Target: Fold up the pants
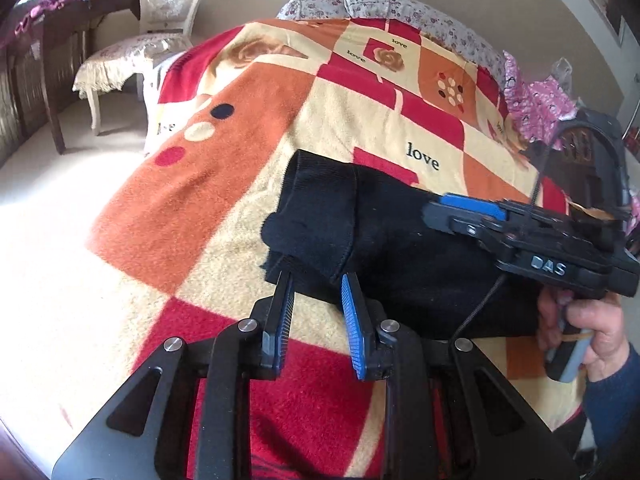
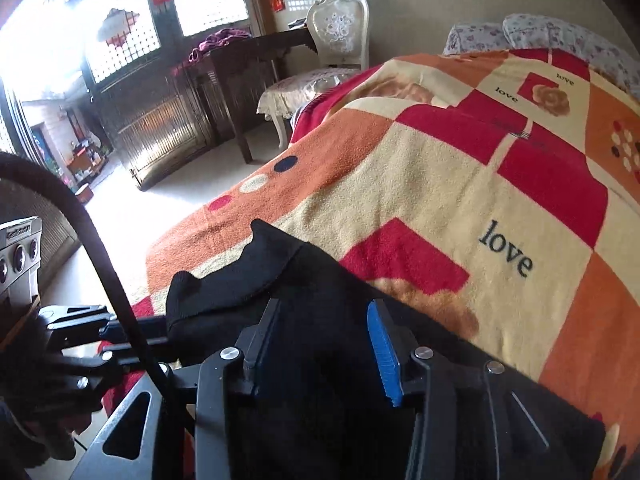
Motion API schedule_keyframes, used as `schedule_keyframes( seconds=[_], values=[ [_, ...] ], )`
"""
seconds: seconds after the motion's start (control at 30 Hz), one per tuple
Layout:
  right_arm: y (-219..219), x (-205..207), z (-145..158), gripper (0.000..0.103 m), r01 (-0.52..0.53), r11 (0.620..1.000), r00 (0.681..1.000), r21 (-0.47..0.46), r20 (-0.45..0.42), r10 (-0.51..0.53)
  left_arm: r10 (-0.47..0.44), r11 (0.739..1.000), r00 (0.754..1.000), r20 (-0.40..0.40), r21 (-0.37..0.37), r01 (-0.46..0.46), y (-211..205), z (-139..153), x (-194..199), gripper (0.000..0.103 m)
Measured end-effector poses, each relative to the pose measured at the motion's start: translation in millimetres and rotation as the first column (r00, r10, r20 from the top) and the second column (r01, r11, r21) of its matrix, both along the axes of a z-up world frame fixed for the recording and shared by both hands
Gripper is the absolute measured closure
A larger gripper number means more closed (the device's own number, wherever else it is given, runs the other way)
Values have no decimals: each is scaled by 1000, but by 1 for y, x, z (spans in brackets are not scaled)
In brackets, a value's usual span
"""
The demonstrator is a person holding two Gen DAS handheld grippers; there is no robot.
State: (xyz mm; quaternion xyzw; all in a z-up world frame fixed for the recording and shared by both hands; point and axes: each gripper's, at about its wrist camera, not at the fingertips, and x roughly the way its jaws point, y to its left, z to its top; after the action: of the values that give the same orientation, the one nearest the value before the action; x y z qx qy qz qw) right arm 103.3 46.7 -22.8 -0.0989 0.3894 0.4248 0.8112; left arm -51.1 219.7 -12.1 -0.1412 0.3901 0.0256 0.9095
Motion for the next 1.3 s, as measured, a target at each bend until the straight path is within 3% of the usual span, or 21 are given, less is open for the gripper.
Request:
schedule_keyframes(
  seconds=[0.2,0.37,0.57,0.63,0.77,0.83,0.9,1.1,1.2,1.3],
  values=[
    [-41,-46,-5,61,28,999,1000,32,13,-29,44,997,999,11,60,-44,-2,2,-3,80],
    [-47,-57,-18,61,34,998,999,45,-42,-32,45,996,999,14,80,-46,-14,7,-2,80],
    [-62,-79,1,60,42,996,999,73,-18,-41,29,995,999,31,91,-32,-27,15,-3,80],
    [-72,-85,6,53,68,995,998,77,-4,-68,28,997,999,32,77,-30,-29,17,-3,80],
    [-105,-98,13,49,144,988,988,45,56,-147,4,999,1000,31,50,-5,-38,20,2,80],
    [-126,-100,13,26,179,983,982,48,54,-182,-17,999,999,39,46,15,-45,22,6,80],
    [-150,-101,11,20,228,973,972,42,42,-230,-32,999,999,40,42,30,-53,23,9,80],
    [-209,-102,8,20,357,932,934,62,-17,-357,-85,996,996,26,36,84,-79,20,22,80],
    [-234,-93,5,20,419,903,906,94,-101,-410,-122,992,993,8,36,121,-94,17,28,80],
    [-253,-95,9,20,478,875,878,75,-62,-474,-166,985,986,6,38,166,-110,16,31,80]
  ],
)
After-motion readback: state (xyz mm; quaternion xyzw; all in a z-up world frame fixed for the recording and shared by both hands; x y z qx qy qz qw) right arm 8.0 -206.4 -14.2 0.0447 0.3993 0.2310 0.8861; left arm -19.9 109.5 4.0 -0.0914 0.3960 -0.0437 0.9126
